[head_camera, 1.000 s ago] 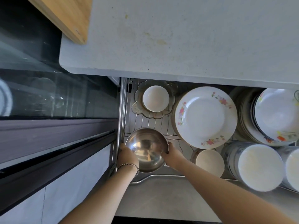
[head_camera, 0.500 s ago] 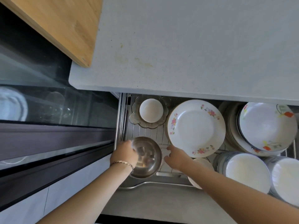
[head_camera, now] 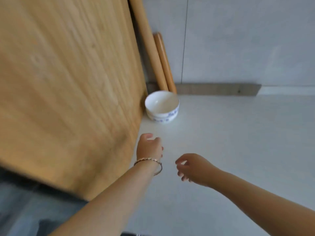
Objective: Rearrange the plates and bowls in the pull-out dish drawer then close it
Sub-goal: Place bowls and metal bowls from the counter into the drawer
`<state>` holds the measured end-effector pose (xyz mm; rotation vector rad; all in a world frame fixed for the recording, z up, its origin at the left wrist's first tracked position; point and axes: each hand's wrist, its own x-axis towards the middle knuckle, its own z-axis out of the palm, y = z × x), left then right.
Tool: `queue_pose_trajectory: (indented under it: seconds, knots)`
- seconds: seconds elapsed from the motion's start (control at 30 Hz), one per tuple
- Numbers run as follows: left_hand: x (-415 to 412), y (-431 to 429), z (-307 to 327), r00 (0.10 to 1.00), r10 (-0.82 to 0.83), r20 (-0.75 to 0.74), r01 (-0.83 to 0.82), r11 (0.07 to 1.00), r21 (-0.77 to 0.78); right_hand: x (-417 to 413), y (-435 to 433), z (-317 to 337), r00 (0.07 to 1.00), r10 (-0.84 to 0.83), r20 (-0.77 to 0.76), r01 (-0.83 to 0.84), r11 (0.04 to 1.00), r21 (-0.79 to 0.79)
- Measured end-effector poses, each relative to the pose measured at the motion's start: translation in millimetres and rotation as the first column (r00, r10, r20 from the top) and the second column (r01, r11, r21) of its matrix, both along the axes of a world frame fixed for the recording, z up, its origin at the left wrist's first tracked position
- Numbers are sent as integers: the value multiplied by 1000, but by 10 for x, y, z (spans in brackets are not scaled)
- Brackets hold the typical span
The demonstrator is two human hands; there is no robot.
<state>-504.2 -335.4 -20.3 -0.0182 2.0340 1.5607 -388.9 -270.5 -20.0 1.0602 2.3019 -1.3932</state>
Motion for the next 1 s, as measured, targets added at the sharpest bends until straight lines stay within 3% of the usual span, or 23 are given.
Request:
queue_pose_trajectory:
  seconds: [0.13,0.2,0.3,0.4,0.6,0.8,0.9,1.0]
  knots:
    - [-527,524,-64,992,108,71,-112,992,54,-598,485,-20,971,-222,-84,225,974,25]
    - [-690,705,-171,974,132,182,-152,983,104,-795,668,-94,948,-309,-77,311,950,15]
    - [-874,939,-313,941,98,323,-157,974,161,-970,842,-206,932,-363,-22,362,932,-27]
    - [-1022,1082,-467,929,35,368,-117,973,201,-1031,920,-277,923,-385,-18,383,922,-57]
    - [-1120,1139,-626,934,82,349,-175,954,242,-807,936,-303,888,-458,-34,445,876,-184]
    - [-696,842,-635,926,153,346,-261,921,290,-305,952,-183,857,-510,-75,480,843,-241]
    - [-326,632,-394,953,87,290,-172,944,281,-47,926,-56,834,-531,-146,488,835,-254]
    - [137,395,-86,966,-79,248,12,966,260,272,878,142,800,-562,-209,487,813,-320]
